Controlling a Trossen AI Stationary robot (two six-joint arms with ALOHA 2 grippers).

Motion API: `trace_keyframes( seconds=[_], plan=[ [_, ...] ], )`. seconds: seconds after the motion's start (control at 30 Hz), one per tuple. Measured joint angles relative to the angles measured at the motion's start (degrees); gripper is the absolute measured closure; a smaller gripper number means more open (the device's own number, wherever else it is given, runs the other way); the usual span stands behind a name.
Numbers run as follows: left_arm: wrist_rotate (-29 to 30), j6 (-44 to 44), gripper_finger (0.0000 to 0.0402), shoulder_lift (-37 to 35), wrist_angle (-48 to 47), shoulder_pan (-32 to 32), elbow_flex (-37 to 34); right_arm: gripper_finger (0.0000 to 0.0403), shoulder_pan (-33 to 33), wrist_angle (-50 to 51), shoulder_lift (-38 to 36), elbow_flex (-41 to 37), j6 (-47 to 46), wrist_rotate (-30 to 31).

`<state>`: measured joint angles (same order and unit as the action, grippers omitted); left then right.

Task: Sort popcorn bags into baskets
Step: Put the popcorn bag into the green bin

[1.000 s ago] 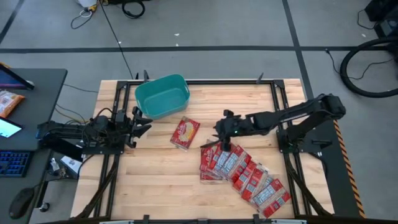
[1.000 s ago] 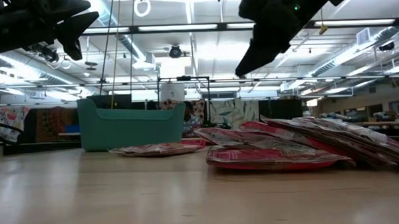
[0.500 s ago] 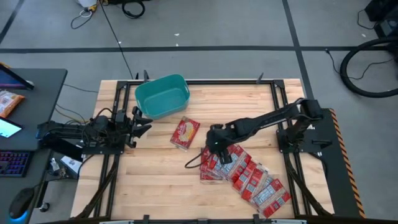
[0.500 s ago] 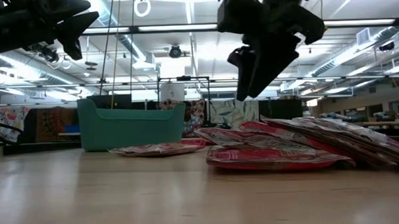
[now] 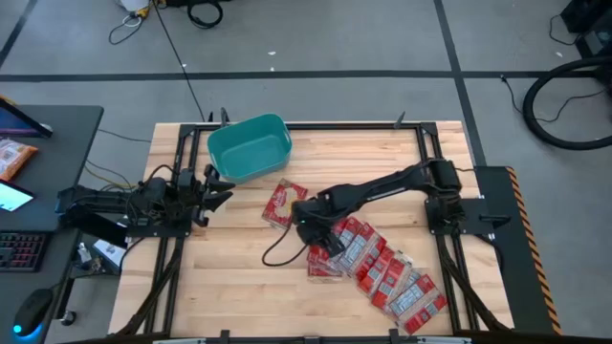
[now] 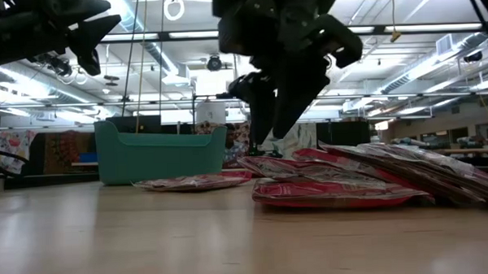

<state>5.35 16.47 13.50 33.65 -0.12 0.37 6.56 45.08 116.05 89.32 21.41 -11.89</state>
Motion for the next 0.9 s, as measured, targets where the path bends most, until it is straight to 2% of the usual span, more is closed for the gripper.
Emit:
trace_keyframes(
  seconds=[0.23,0.37,0.73,0.9],
  plan=[
    [-0.01,0.89,0.028,0.0,-0.15,0.0,0.01,0.0218,-1.36,3.86,5.24,6.83,4.61,-4.86],
    [-0.01,0.86,0.028,0.0,-0.17,0.0,-0.01,0.022,-1.92,6.25,7.46,8.93,6.64,-5.43],
    [0.0,0.87,0.028,-0.01,-1.0,0.0,0.0,0.0235,-3.1,6.93,7.6,8.54,9.52,-9.06],
    [0.0,0.86,0.028,0.0,-1.01,0.0,0.0,0.0237,-3.34,7.43,7.6,7.01,11.22,-8.29]
  ],
)
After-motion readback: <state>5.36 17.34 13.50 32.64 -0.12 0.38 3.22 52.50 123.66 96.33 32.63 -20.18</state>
